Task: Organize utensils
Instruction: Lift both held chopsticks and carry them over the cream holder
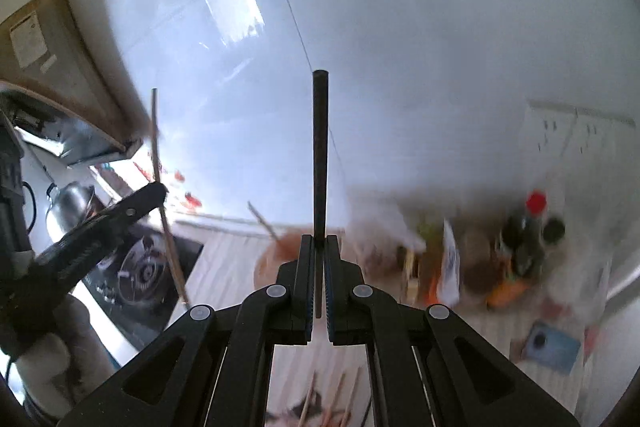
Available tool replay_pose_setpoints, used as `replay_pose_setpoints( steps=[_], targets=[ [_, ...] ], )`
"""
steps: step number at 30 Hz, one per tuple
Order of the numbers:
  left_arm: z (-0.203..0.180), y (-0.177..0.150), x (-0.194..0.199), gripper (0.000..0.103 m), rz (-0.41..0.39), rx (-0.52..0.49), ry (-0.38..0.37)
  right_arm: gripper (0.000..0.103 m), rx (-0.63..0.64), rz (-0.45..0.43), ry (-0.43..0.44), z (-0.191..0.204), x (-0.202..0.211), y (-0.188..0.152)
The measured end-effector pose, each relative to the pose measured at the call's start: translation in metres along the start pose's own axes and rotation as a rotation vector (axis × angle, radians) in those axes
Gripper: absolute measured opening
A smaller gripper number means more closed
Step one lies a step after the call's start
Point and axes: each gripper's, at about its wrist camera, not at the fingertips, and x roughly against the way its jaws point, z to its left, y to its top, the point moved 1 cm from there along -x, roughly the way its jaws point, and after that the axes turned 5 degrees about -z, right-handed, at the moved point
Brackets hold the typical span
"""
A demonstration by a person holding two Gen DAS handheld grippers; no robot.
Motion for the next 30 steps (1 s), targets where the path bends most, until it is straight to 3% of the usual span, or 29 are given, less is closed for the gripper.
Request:
replay_pose_setpoints(
  steps=[5, 13, 30],
  targets=[
    [0.003, 0.011, -0.040, 0.004, -0.036, 0.003, 0.025, 0.005, -0.004, 0.006, -0.016, 0.001, -0.025, 0.018],
    [0.016, -0.007, -0.098, 0.004, -0.009, 0.020, 0.038, 0.005, -0.029, 0.056, -0.016, -0.007, -0.070, 0.024],
    [0.033, -0.029, -0.137, 0.004, 0.007, -0.002, 0.081, 0.005, -0.050, 0.141, -0.028, -0.024, -0.112, 0.003]
  ],
)
